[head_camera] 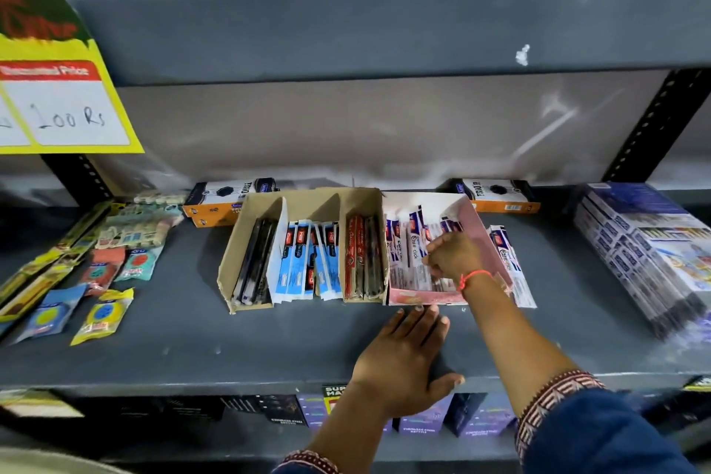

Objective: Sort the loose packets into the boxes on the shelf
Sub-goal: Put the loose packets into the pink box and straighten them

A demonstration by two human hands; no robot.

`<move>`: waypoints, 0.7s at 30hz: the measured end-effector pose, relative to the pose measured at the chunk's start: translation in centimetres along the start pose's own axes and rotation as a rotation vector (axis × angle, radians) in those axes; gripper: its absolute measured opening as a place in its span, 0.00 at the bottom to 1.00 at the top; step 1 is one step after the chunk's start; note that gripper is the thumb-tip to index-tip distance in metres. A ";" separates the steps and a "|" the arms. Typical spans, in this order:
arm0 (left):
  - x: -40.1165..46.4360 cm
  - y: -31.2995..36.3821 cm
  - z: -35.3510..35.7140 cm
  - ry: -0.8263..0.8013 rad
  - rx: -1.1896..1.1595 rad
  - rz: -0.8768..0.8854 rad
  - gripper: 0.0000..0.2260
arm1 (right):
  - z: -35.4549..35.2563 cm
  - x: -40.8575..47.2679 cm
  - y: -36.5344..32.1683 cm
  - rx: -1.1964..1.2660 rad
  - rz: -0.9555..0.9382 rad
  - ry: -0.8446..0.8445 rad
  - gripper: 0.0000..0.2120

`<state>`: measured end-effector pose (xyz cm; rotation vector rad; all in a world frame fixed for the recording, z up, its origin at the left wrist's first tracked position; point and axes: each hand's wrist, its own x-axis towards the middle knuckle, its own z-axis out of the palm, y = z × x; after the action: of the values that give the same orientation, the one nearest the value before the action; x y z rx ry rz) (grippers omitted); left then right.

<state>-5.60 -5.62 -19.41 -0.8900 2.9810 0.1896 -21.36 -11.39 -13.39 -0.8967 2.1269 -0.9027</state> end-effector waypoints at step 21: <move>-0.3 0.0 -0.2 0.070 -0.008 0.084 0.40 | -5.9 -1.4 0.5 -0.239 -0.099 0.419 0.13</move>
<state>-5.32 -5.53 -19.17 -0.7886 3.0871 0.1762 -25.29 -8.04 -10.12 -1.0071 2.6115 -0.9662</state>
